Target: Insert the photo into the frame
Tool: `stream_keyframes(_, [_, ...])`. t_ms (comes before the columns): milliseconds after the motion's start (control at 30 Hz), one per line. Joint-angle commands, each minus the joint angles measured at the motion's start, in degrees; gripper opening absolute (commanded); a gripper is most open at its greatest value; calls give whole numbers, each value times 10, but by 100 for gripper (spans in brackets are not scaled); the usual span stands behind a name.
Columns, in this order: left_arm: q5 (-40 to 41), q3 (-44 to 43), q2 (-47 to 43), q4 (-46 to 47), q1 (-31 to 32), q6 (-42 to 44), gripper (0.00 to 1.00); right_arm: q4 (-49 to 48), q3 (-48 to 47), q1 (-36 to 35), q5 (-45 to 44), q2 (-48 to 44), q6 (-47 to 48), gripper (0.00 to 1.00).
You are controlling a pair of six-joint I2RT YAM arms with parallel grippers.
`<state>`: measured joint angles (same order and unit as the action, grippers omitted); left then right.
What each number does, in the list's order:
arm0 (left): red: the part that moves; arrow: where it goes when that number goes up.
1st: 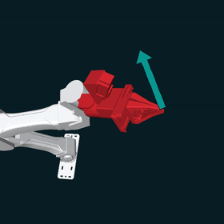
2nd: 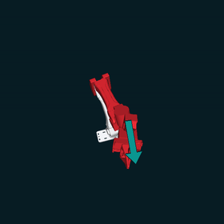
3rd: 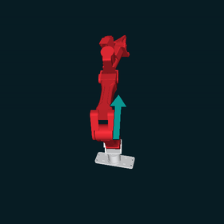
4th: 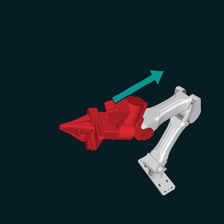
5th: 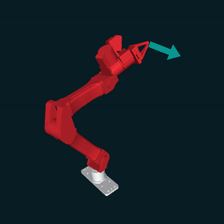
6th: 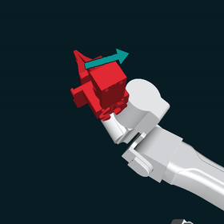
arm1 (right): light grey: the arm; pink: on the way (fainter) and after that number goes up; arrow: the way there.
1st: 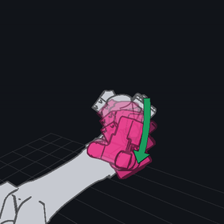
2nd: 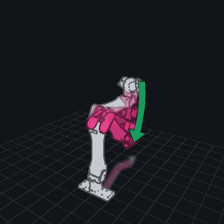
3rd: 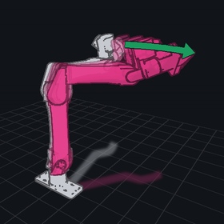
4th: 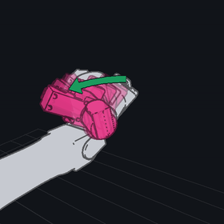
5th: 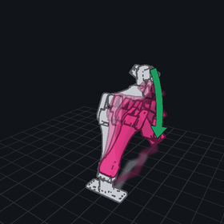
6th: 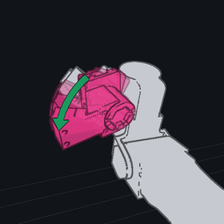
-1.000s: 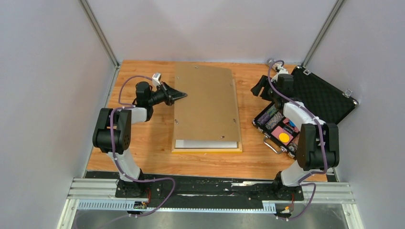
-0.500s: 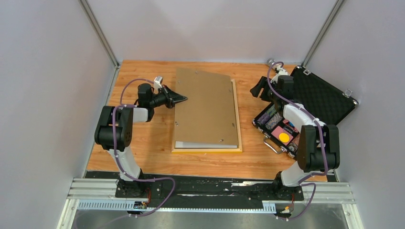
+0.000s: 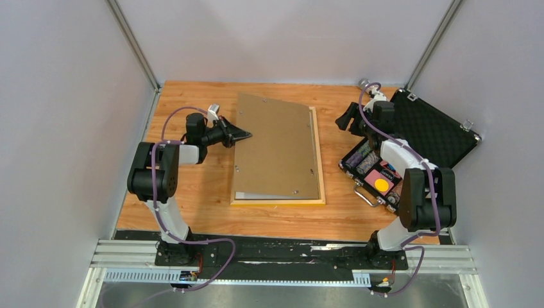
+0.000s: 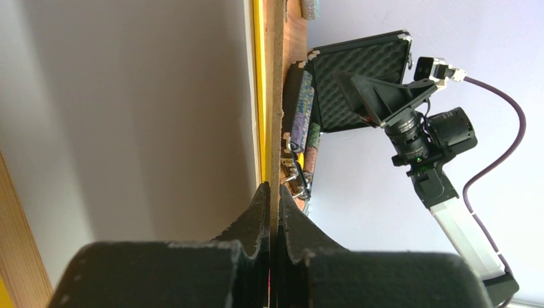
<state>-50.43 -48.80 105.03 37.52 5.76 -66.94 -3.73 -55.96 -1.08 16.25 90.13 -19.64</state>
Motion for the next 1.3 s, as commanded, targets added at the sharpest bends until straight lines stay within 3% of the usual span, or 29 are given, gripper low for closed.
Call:
stream_keyframes(0, [-9,-10,-1,34,3,-3,0,-27,-2,-1,8,-6,-1,65])
stream_keyframes(1267, [-13,-21,40,66,14,-21,0,-33,4,-1,10,6,-1,66])
